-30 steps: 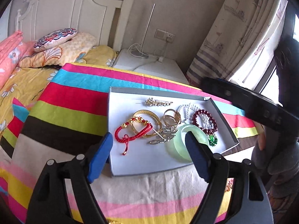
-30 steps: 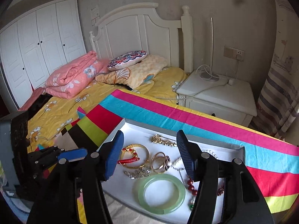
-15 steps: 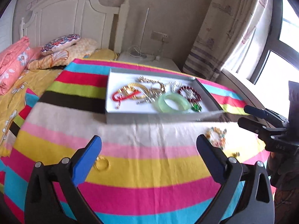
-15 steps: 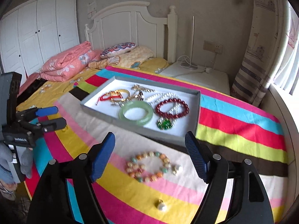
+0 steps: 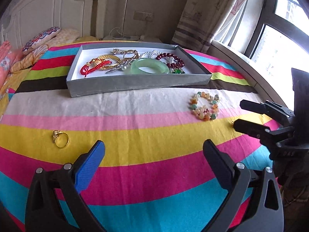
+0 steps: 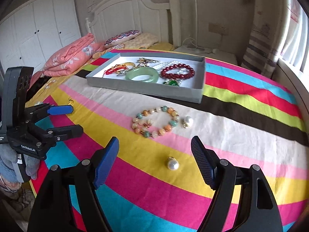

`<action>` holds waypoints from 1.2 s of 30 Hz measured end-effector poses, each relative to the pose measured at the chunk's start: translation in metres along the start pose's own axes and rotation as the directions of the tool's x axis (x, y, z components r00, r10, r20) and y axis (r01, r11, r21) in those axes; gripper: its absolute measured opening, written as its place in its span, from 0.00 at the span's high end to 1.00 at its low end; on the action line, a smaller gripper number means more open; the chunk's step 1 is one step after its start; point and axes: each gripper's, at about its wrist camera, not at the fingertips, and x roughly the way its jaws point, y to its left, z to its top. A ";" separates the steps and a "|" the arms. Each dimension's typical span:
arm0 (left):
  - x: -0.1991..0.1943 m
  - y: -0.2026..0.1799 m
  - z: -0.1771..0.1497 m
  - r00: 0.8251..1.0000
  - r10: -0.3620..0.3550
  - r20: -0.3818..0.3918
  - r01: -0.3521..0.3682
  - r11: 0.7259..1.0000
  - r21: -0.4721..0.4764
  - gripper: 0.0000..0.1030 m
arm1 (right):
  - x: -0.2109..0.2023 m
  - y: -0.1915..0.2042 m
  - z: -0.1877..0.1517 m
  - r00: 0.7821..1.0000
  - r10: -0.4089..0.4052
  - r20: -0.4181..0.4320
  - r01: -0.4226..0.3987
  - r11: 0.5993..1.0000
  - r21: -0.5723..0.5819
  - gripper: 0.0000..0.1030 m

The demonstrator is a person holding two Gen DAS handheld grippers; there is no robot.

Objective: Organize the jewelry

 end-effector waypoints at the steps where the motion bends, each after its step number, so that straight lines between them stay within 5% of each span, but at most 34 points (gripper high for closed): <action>1: -0.001 0.005 -0.001 1.000 -0.012 0.003 0.012 1.000 -0.027 0.03 | 0.005 0.006 0.004 1.000 0.004 -0.006 -0.004 0.999 -0.031 0.32; 6: -0.021 0.024 -0.001 0.991 -0.078 0.107 0.091 0.988 -0.124 0.03 | 0.034 0.024 0.028 0.997 0.009 -0.078 -0.019 0.992 -0.128 0.46; 12: -0.054 0.055 -0.010 0.939 -0.163 0.302 0.239 0.943 -0.231 0.03 | 0.058 0.020 0.026 0.988 -0.007 -0.155 -0.016 0.988 -0.153 0.46; 14: -0.052 0.062 -0.009 0.938 -0.177 0.299 0.260 0.929 -0.265 0.03 | 0.057 0.015 0.021 0.991 0.015 -0.137 -0.032 0.992 -0.123 0.51; 16: -0.051 0.063 -0.008 0.940 -0.174 0.293 0.257 0.926 -0.277 0.03 | 0.055 0.016 0.019 0.992 0.008 -0.125 -0.023 0.992 -0.124 0.73; 27: -0.047 0.052 -0.007 0.954 -0.129 0.269 0.197 0.951 -0.240 0.03 | 0.047 0.035 0.013 0.994 -0.084 -0.067 0.069 0.976 -0.206 0.82; 36: -0.048 0.059 -0.009 0.949 -0.134 0.284 0.214 0.938 -0.271 0.03 | 0.038 0.035 0.013 0.997 0.052 -0.059 -0.058 0.994 -0.097 0.82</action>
